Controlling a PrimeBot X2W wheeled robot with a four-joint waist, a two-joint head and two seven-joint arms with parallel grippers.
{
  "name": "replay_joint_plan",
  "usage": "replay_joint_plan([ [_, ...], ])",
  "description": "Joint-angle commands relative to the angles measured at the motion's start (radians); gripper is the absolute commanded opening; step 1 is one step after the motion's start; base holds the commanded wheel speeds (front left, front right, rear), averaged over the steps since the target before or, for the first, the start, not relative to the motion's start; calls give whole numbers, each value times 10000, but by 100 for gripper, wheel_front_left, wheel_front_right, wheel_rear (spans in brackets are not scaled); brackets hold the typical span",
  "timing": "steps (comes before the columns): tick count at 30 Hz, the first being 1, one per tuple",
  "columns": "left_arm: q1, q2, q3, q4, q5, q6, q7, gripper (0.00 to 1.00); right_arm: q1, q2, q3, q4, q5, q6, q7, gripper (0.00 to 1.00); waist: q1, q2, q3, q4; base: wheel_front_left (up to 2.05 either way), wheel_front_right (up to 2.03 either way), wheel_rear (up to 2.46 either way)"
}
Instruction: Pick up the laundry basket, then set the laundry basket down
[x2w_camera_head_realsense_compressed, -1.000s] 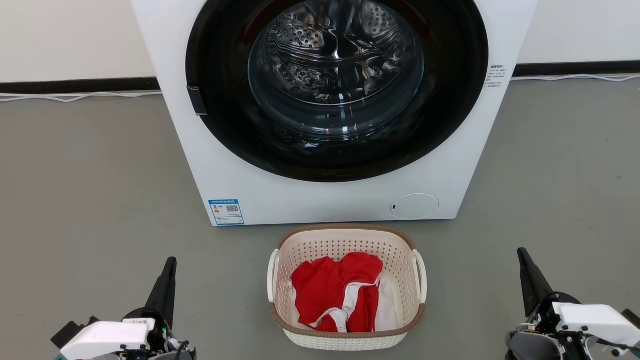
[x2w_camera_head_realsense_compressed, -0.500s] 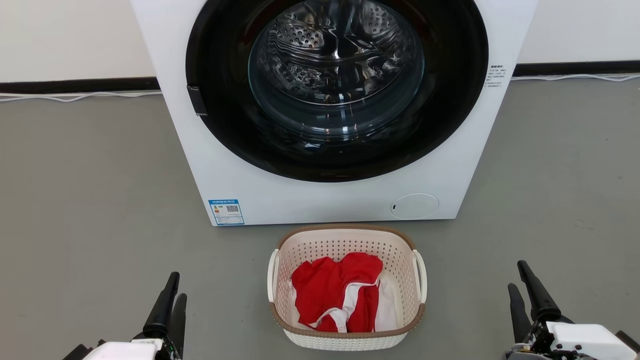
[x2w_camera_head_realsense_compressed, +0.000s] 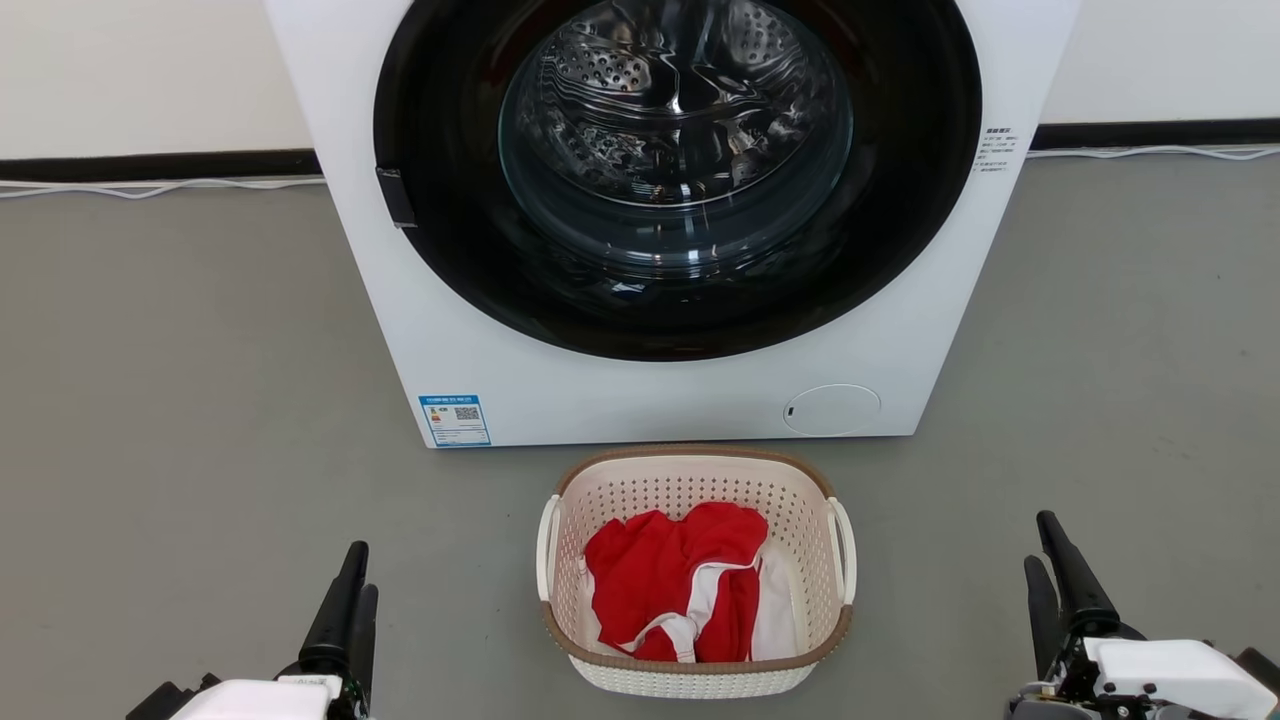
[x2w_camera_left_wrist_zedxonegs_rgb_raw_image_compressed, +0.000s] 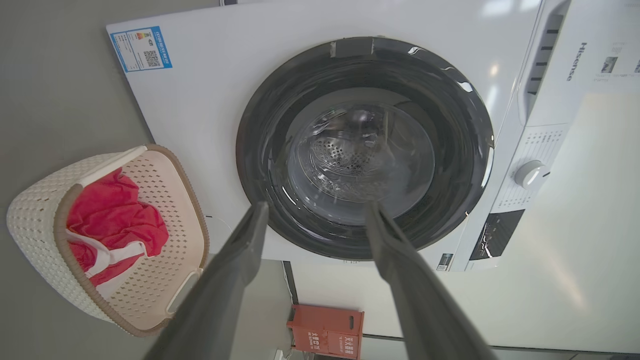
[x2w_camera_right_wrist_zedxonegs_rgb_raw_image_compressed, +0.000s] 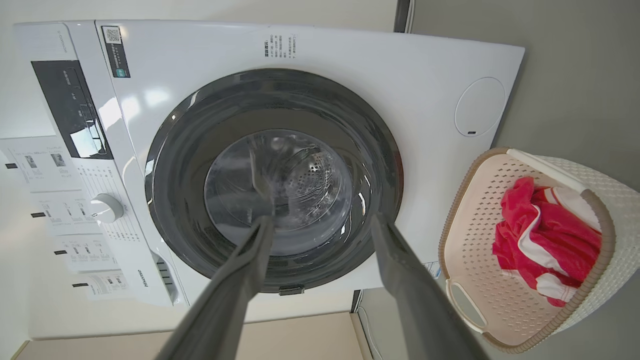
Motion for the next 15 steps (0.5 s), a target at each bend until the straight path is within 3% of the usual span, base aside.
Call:
replay_joint_plan([
  [1, -266, 67, 5, -290, 168, -14, -88, 100, -127, -95, 58, -344, -284, 20, -149, 100, -2, 0, 1, 13, 0, 0, 0],
  [15, -268, 83, 5, -224, 2051, 63, -499, 100, -51, -149, 111, -654, -3264, 29, -561, 100, -2, 0, 6, 127, 0, 0, 0],
])
